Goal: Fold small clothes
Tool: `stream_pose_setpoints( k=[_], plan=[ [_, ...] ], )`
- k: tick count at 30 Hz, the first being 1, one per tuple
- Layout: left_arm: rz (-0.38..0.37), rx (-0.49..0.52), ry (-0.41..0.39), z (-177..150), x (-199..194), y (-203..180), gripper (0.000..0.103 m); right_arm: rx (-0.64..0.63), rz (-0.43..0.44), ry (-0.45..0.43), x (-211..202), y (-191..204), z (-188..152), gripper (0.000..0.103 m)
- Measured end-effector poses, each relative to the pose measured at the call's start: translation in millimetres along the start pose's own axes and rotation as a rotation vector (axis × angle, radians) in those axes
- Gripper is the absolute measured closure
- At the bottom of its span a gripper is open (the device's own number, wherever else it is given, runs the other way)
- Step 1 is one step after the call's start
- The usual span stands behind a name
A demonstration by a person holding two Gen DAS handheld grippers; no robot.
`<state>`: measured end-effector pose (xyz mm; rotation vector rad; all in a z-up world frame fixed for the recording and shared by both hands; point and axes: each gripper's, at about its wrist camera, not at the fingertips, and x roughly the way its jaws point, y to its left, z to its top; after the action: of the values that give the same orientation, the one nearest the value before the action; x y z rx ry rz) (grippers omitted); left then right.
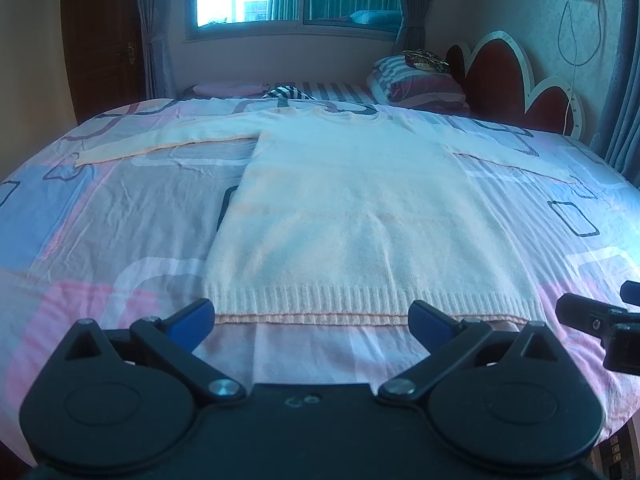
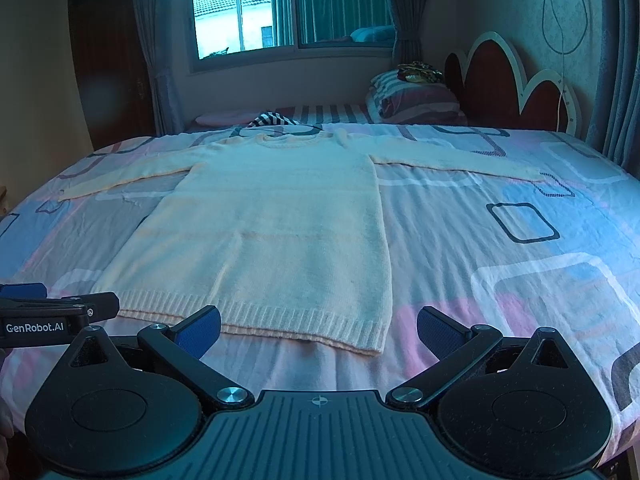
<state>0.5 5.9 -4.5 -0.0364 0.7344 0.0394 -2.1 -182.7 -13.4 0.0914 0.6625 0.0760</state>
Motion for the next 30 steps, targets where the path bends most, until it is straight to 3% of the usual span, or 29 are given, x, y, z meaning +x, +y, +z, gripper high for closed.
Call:
stream_pose_setpoints(
  k=[30],
  plan=[
    [0.016,0.002,0.002,-1.0,-0.3,-2.5,0.001,0.000,0.005,0.001,2.1,-1.5,0.2,0.000]
  ],
)
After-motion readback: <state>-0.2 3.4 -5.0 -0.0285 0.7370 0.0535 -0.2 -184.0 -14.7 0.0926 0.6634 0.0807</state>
